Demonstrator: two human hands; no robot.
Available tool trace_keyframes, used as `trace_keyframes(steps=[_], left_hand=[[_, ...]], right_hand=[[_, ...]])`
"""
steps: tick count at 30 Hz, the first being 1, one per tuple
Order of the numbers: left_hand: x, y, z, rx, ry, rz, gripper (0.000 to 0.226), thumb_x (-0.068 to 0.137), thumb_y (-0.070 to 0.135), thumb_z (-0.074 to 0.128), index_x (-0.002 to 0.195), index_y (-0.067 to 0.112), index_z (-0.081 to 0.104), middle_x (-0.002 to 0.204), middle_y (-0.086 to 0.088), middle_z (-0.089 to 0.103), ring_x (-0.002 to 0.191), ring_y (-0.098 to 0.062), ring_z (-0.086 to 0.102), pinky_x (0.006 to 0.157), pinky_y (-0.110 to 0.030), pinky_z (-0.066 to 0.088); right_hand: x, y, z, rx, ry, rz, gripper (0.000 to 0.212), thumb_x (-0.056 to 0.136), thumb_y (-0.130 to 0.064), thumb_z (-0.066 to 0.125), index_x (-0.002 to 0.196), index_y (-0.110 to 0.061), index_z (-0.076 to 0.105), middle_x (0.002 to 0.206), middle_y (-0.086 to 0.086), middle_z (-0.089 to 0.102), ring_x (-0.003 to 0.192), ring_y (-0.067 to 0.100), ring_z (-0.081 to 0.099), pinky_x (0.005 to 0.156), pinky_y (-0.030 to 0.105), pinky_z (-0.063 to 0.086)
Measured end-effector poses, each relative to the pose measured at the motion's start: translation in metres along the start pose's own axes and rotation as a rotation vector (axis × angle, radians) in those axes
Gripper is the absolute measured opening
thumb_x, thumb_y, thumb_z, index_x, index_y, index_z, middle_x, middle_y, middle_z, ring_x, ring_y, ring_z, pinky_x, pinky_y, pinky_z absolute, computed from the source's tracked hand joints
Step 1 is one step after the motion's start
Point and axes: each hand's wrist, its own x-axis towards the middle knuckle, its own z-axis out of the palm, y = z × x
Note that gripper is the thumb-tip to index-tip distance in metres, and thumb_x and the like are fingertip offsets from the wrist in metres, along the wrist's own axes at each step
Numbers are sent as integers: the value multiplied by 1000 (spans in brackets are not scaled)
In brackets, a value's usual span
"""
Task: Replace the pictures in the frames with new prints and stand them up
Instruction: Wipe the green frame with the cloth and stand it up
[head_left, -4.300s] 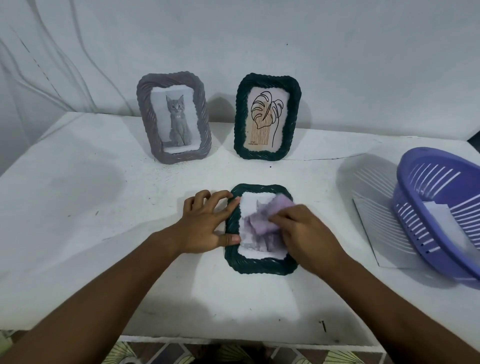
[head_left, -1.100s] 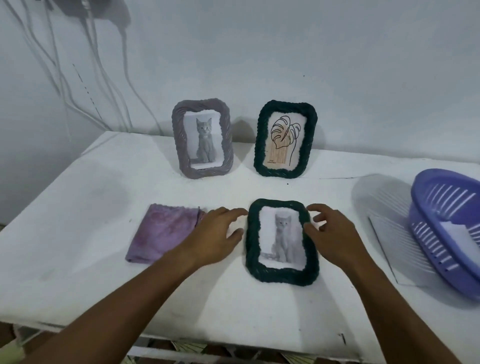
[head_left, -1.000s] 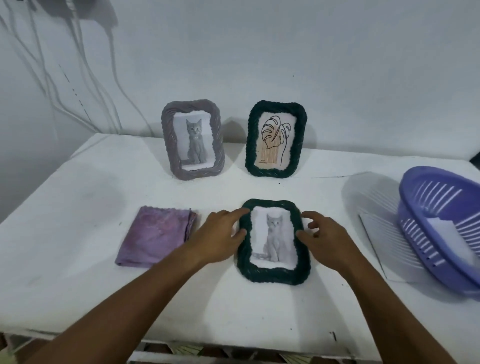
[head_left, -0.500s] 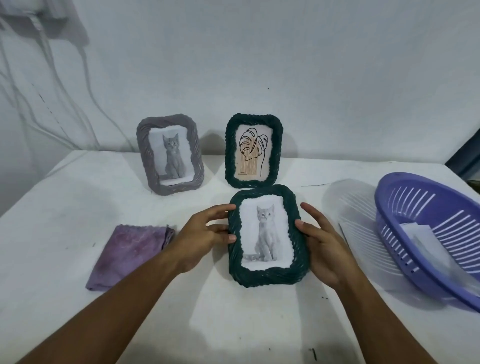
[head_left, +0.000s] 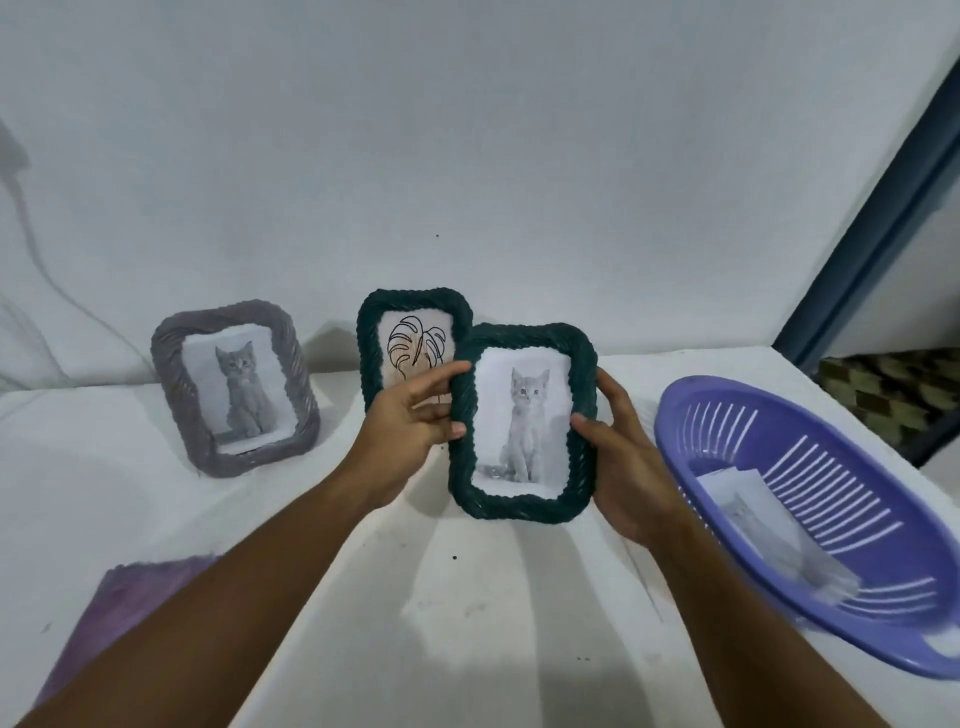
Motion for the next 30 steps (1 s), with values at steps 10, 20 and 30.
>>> trace_keyframes(steps=[10, 20, 30], left_hand=[[79, -11, 39, 212, 10, 121, 84, 81, -21, 51, 130, 46, 46, 111, 5, 63, 98, -13, 61, 88, -20, 51], [123, -29, 51, 312, 39, 185, 86, 82, -20, 50, 125, 54, 42, 114, -6, 60, 98, -10, 58, 87, -10, 46], [126, -48, 48, 353, 38, 173, 83, 82, -23, 48, 128, 46, 41, 119, -12, 59, 96, -12, 56, 78, -4, 44]], right_hand=[[53, -10, -16, -755, 270, -220, 68, 101, -20, 40, 148, -39, -4, 138, -26, 33, 118, -1, 44, 88, 2, 33], [94, 0, -32, -855, 398, -232, 66, 102, -17, 37, 150, -33, -6, 132, -15, 37, 116, 5, 40, 92, 14, 31], [94, 16, -40, -948, 382, -176, 66, 102, -12, 34, 150, -28, -8, 145, 8, 42, 109, 16, 49, 88, 18, 33]])
